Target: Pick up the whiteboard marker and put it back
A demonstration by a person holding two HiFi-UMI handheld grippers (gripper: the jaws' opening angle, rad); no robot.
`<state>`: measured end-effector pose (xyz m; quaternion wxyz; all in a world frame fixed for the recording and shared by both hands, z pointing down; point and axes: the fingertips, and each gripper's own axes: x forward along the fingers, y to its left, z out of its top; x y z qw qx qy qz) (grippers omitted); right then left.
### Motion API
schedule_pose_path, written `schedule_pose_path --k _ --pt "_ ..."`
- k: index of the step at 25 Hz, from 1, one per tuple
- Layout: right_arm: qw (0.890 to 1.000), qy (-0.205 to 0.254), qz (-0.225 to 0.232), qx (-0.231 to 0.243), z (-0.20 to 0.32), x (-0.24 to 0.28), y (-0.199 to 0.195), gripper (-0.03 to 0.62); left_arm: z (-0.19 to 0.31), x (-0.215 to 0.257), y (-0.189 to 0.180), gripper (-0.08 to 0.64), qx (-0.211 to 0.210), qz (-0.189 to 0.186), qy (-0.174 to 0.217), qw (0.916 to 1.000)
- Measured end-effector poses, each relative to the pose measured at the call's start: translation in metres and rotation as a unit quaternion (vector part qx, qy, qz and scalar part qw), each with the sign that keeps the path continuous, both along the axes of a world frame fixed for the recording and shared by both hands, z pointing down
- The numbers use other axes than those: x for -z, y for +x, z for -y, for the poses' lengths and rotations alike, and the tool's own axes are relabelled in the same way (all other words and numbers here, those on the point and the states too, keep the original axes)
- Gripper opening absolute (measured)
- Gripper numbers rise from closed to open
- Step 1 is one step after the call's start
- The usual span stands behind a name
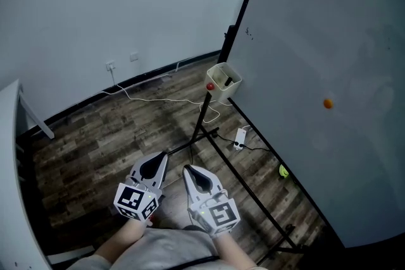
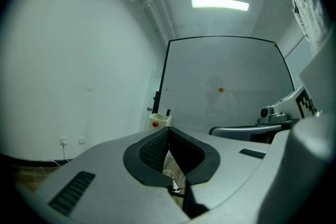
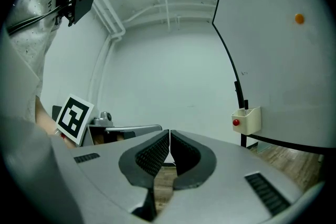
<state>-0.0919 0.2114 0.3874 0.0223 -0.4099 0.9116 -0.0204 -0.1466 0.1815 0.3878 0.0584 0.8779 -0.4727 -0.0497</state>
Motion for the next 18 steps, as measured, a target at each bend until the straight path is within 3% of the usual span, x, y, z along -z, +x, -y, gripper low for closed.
schedule_pose_path --k 8,18 --pt "0.999 -0.03 -0.02 -0.031 0.028 -0.014 0.013 0.02 0.025 -0.02 0.021 0.015 -0.045 -0.005 -0.015 0.9989" --pt "0.999 -0.015 -0.026 -0.033 0.102 -0.02 0.03 0.02 0.097 -0.031 0.051 0.015 -0.068 -0.005 -0.024 0.9973"
